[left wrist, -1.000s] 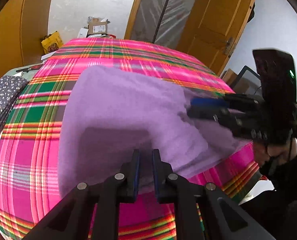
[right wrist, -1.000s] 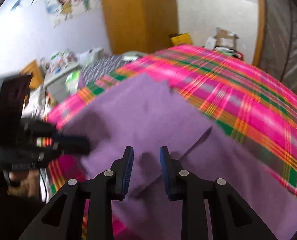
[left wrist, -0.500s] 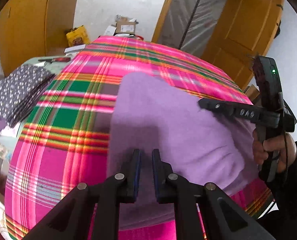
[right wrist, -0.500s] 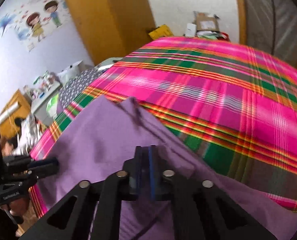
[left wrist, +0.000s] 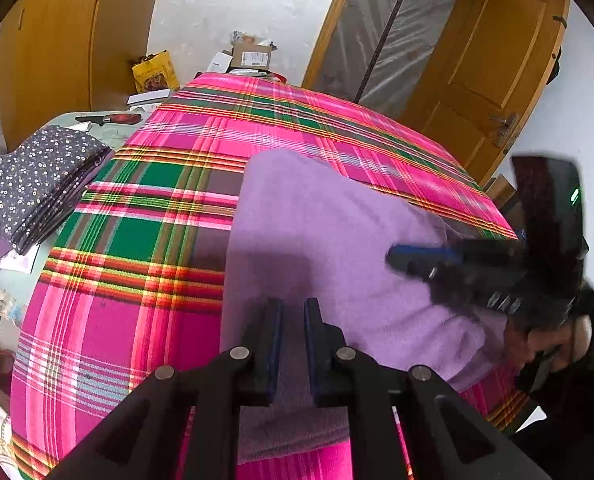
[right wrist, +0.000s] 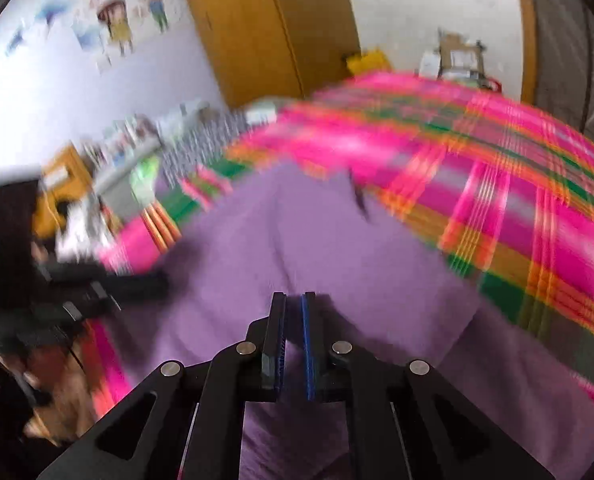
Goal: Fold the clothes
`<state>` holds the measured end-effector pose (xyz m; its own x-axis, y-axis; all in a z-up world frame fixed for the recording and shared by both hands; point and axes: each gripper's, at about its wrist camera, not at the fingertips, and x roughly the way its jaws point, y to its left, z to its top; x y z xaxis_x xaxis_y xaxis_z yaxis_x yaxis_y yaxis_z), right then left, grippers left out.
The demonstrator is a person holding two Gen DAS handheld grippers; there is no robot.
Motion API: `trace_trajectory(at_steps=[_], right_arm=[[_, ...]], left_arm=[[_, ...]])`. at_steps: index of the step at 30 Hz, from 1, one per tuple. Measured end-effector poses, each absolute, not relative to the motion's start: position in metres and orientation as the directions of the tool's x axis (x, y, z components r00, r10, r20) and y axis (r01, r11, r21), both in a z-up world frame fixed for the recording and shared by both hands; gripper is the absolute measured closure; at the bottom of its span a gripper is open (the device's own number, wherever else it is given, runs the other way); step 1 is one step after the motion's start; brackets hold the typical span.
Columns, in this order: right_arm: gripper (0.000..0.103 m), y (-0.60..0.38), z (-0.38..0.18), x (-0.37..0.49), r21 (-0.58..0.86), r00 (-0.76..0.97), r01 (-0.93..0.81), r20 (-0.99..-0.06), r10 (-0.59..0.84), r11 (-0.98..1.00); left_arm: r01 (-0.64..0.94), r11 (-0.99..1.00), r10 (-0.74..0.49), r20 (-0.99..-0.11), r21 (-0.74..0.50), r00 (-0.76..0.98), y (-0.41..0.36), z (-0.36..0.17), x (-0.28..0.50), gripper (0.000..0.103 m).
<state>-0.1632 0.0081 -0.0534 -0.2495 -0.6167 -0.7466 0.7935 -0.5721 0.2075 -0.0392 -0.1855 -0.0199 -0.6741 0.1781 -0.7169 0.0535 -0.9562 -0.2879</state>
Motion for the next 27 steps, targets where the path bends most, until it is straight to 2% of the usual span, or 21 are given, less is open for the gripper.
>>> trace_trajectory(at_steps=[7,12,16,17,19,27], right_arm=[[0.096,0.027,-0.034,-0.168,0.21,-0.307,0.773,-0.701,-0.643,-0.598],[0.096,0.038,-0.039,-0.202,0.193,-0.391,0.684,-0.717,-0.577,-0.704],[0.099,0.055,-0.044,-0.216,0.308,-0.35,0.633,-0.704,-0.618,-0.71],[0.095,0.057,-0.04,-0.213,0.296,-0.364,0.639,-0.697,-0.618,-0.71],[0.093,0.061,-0.034,-0.204,0.284,-0.374,0.655,-0.683,-0.627,-0.701],[0.093,0.08,-0.03,-0.148,0.285,-0.322,0.735,-0.652,-0.687,-0.615]], left_arm=[[0.02,-0.962,0.184,-0.703,-0.272,-0.687,-0.179,-0.012,-0.052,0.092],[0.009,-0.961,0.198,-0.711,-0.276,-0.674,-0.174,-0.018,-0.057,0.092],[0.006,-0.958,0.208,-0.714,-0.285,-0.669,-0.172,-0.02,-0.053,0.092],[0.005,-0.958,0.211,-0.714,-0.288,-0.668,-0.172,-0.02,-0.052,0.092],[0.004,-0.956,0.216,-0.715,-0.292,-0.665,-0.171,-0.021,-0.05,0.092],[-0.047,-0.952,0.257,-0.707,-0.302,-0.658,-0.157,-0.022,-0.041,0.092]])
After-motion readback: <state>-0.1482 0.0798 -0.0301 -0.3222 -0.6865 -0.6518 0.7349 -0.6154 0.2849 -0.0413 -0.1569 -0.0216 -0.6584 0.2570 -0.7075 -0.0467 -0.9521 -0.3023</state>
